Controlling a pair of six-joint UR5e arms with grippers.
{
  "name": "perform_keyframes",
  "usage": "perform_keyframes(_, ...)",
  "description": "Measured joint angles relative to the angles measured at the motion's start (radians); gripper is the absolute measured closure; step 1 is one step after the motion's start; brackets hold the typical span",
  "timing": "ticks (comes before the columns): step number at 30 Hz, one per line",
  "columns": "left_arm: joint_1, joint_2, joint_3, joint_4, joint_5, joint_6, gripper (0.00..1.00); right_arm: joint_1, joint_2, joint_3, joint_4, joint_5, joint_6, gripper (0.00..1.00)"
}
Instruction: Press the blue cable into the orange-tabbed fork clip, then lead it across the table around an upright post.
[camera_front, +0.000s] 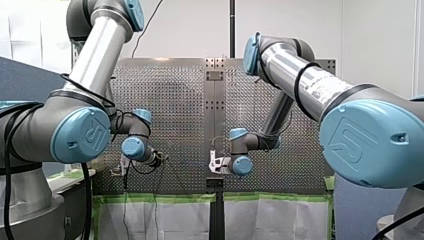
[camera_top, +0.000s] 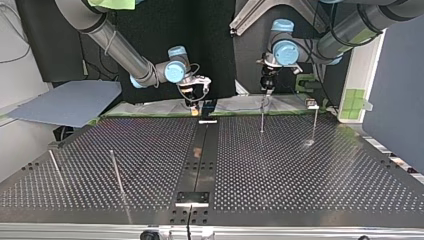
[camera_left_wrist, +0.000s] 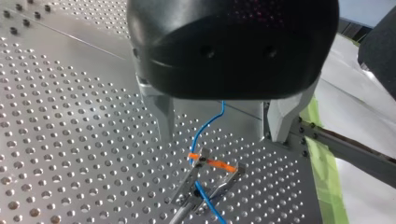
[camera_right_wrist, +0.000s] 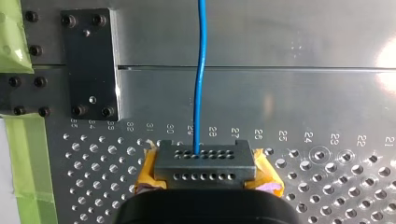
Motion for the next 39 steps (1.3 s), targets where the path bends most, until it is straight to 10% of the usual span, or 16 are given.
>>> perform_keyframes(39,-0.071,0.000,0.007,0.035,0.011,0.006,0.00,0.000,0.007,0.000,-0.003,0.001,0.000,1.00)
